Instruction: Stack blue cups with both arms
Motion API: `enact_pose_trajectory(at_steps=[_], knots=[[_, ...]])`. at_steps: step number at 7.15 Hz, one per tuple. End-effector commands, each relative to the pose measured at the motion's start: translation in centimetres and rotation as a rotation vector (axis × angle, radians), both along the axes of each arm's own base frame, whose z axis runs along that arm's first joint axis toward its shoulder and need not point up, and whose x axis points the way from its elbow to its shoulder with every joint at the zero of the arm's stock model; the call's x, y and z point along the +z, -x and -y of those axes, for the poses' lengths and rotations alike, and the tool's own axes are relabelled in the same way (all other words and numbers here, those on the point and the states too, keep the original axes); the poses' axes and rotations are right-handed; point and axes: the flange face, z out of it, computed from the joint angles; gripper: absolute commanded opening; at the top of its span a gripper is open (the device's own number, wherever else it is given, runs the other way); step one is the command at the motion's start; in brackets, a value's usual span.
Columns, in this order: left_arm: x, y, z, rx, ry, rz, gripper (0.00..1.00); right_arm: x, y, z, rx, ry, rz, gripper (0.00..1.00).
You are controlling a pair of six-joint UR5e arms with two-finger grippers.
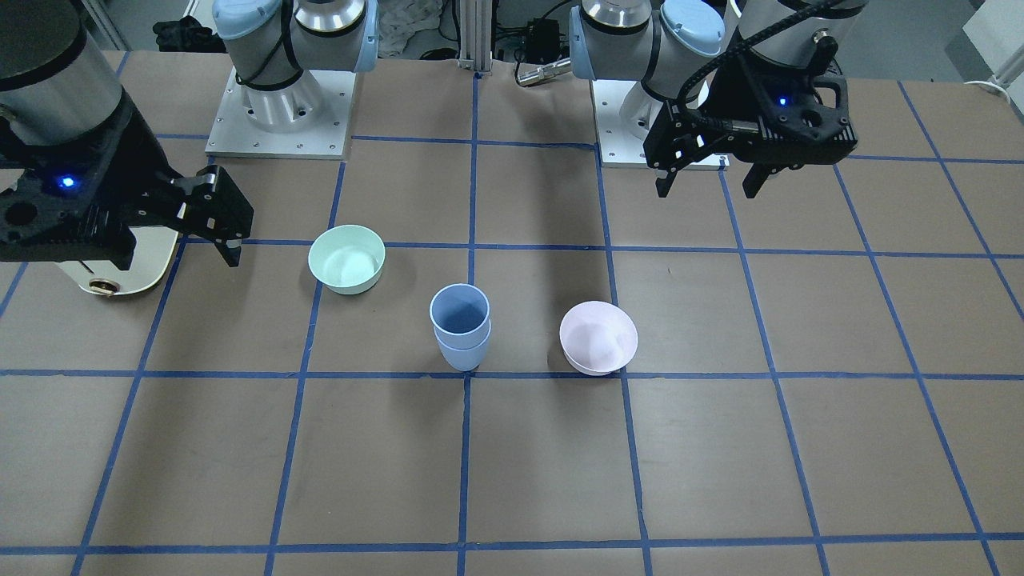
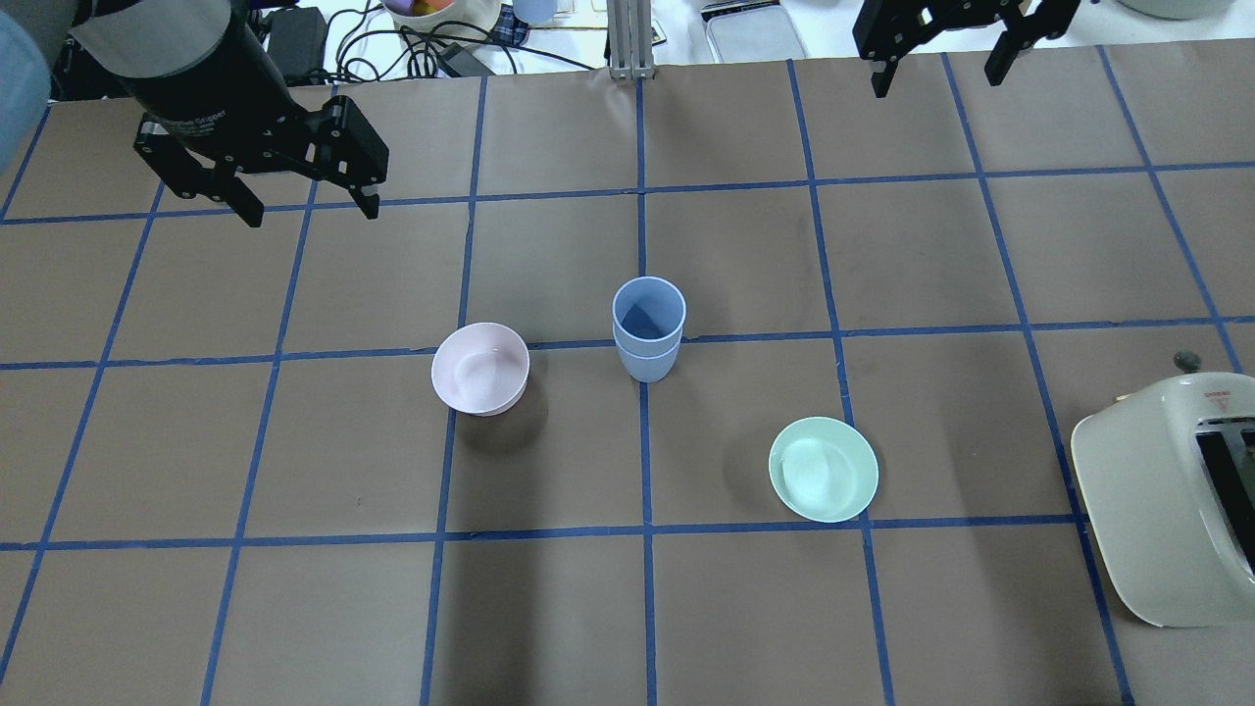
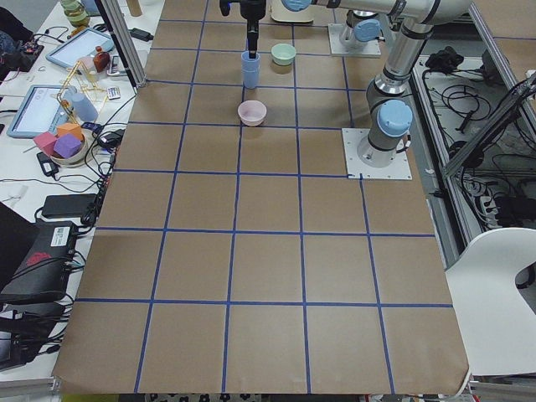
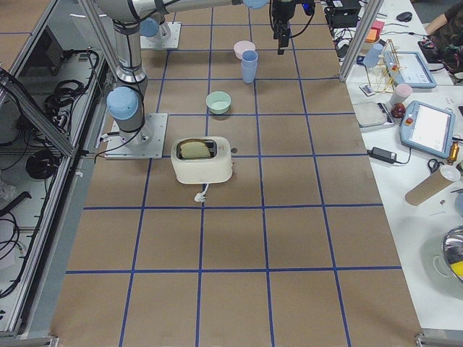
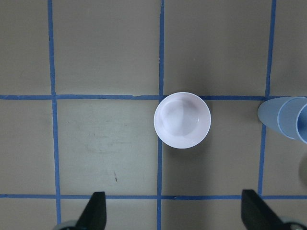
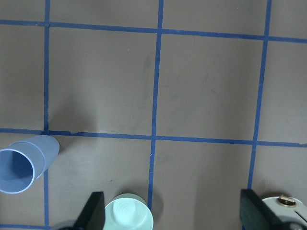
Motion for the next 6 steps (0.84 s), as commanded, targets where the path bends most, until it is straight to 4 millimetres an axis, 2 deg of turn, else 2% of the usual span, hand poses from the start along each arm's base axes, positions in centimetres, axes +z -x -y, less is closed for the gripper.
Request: enact_pose_trajectory(at_steps=[1,2,3,6], knots=[[0.0,0.1,-0.1,-0.002,-0.003,0.0,1.0,-0.4,0.2,-2.5,-0.018,-0.016,0.012,1.0],[0.1,0.1,-0.2,-0.002,-0.001,0.0,1.0,-0.8,0.1,-3.7,-0.016,-0.02,0.014,1.0],[0.1,0.1,-0.2,-0.002,-0.001,0.0,1.0,-1.3,0.0,-4.1,-0.015,-0.008,0.012,1.0],[0.3,0.1,-0.3,-0.002,0.002,0.0,1.0,-1.4,-0.1,-4.0,-0.031,0.021,0.011,1.0]])
